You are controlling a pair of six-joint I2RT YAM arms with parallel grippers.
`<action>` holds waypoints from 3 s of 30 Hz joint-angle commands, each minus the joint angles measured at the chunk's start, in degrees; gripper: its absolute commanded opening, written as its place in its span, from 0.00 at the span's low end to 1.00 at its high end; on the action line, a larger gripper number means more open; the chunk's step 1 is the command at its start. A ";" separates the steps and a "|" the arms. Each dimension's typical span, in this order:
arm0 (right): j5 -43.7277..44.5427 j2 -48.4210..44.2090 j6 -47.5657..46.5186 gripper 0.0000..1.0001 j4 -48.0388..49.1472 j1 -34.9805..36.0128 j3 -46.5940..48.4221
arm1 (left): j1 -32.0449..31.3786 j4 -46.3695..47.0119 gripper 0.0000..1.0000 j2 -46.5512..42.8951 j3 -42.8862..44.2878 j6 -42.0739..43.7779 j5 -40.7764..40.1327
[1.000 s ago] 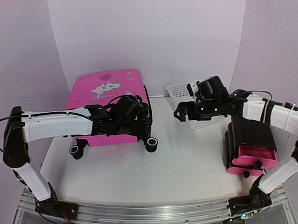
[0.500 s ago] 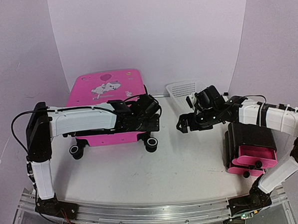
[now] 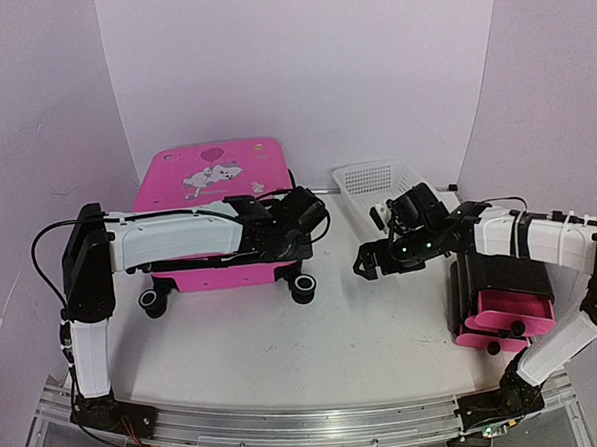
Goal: Open, take out, and arrange the luggage
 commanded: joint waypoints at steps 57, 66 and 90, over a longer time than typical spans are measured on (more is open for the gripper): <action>8.15 48.11 8.96 0.49 38.89 22.51 27.66 | 28.04 0.75 0.04 -55.22 -7.55 50.26 -22.85; 7.78 48.80 11.16 0.44 46.97 24.20 25.95 | 29.64 15.68 0.14 -60.64 -18.62 62.48 -28.82; 9.60 48.03 11.47 0.43 51.95 25.23 23.55 | 31.46 26.09 0.71 -65.98 -17.57 82.11 -38.81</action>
